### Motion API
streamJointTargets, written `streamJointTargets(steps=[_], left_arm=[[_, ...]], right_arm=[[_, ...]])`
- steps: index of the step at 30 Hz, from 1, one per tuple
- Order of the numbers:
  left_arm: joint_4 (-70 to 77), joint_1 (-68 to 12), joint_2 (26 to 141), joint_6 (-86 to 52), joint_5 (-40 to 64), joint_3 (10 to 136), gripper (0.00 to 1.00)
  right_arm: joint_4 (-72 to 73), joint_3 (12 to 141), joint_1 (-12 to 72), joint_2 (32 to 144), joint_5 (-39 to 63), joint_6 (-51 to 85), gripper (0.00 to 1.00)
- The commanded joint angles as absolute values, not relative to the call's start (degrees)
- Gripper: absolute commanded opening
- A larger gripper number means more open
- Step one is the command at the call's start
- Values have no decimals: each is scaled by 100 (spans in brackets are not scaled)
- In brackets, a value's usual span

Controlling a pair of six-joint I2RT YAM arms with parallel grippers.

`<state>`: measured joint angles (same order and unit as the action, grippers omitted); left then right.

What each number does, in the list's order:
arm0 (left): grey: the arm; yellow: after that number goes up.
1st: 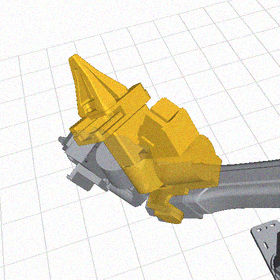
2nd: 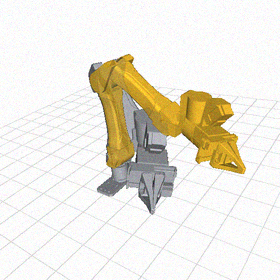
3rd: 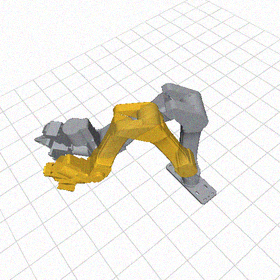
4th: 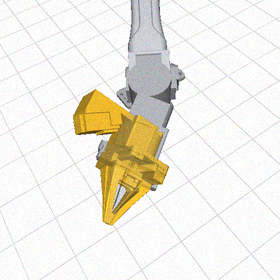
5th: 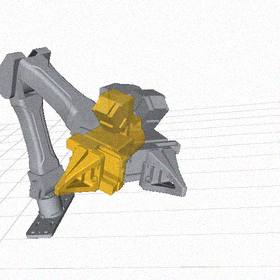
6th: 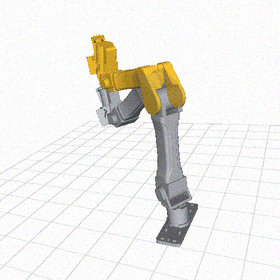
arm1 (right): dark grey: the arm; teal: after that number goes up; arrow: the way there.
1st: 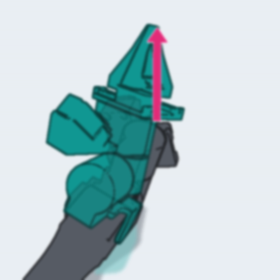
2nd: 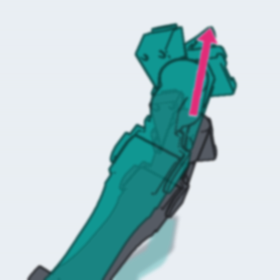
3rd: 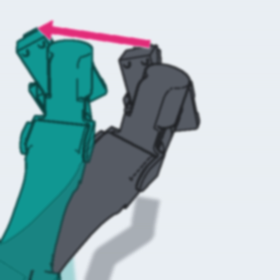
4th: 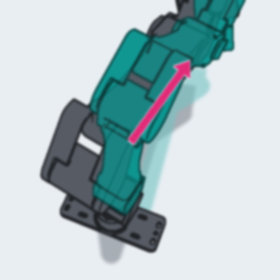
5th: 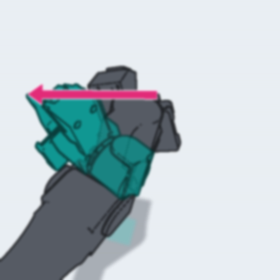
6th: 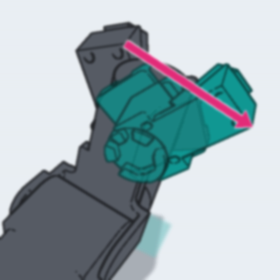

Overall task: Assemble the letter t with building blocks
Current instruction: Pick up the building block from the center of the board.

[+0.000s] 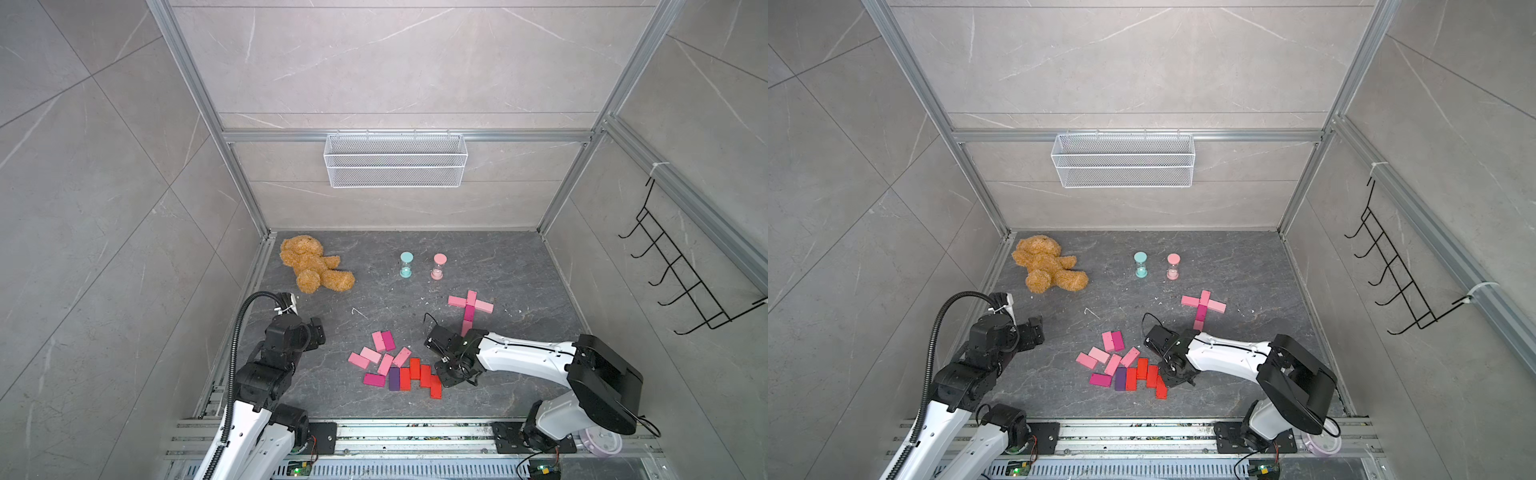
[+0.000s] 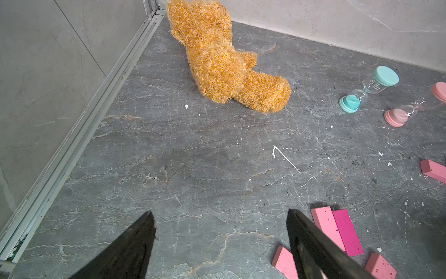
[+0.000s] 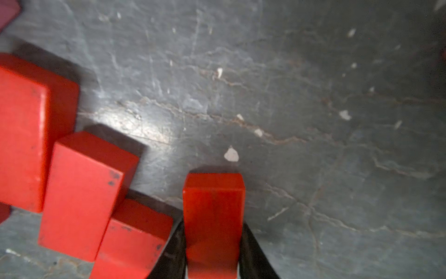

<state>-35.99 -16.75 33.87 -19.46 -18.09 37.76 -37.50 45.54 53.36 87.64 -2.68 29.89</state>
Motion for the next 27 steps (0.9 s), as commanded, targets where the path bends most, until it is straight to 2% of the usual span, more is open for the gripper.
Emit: streamJointTargets(steps=[1, 7, 11, 15, 20, 23, 27], left_arm=[[-3560, -1689, 3331, -1944, -1935, 3905, 88], [-3529, -1690, 3348, -1942, -1916, 3907, 88], [-3481, -1693, 3357, -1923, -1877, 3906, 88], [-3500, -1688, 3322, -1913, -1855, 3908, 88], [-3429, -1688, 3252, -1917, -1820, 3873, 88], [-3445, -1693, 3227, -1871, -1802, 3881, 88], [-3387, -1688, 3192, -1843, -1795, 3865, 88]], right_arm=[[-3813, 4607, 5352, 8941, -418, 2818, 19], [-4015, 5084, 5293, 8856, -675, 2166, 0], [-4134, 5703, 5278, 8978, -787, 1283, 0], [-4556, 6311, 5145, 9047, -1016, -206, 0], [-4939, 6392, 4262, 8778, 124, -1914, 0], [-5197, 6216, 3895, 8489, 360, -2835, 0], [-5305, 5926, 3235, 8282, 61, -3626, 0]])
